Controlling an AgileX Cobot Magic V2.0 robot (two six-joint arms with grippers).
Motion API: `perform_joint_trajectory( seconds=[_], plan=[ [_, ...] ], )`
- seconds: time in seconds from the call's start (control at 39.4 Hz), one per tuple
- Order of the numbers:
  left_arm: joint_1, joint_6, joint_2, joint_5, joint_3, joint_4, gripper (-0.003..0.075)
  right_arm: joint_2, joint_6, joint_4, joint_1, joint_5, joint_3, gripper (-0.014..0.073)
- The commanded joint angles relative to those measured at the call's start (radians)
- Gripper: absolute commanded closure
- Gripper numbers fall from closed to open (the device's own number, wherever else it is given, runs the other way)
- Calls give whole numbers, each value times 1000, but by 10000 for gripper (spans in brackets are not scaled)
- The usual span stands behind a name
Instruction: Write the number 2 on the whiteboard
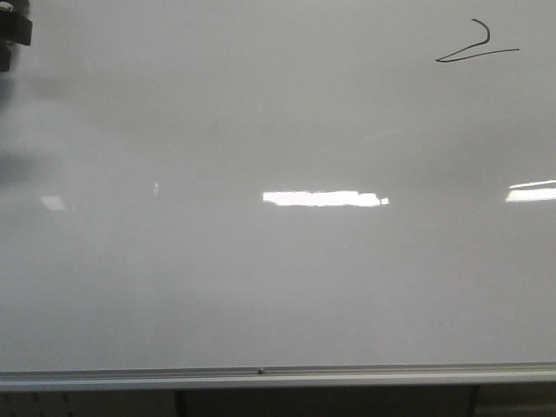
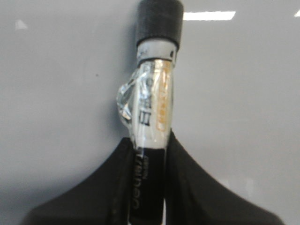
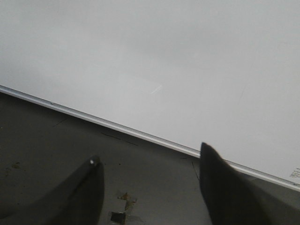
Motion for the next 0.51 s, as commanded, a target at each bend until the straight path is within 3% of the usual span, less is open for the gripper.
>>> perform_joint_trajectory(
  seconds=[0.0, 0.1, 0.3, 0.48],
  plan=[
    [-8, 1, -5, -95, -35, -6, 576, 2, -2, -8, -7, -67, -24, 127],
    [-8, 1, 18, -93, -37, 14, 521, 2, -2, -6, -7, -67, -24, 127],
    [-8, 1, 28, -51, -39, 47, 332, 2, -2, 3, -7, -68, -24, 127],
    [-2, 1, -5, 38, -57, 47, 318, 2, -2, 2, -7, -63, -24, 127]
  ],
)
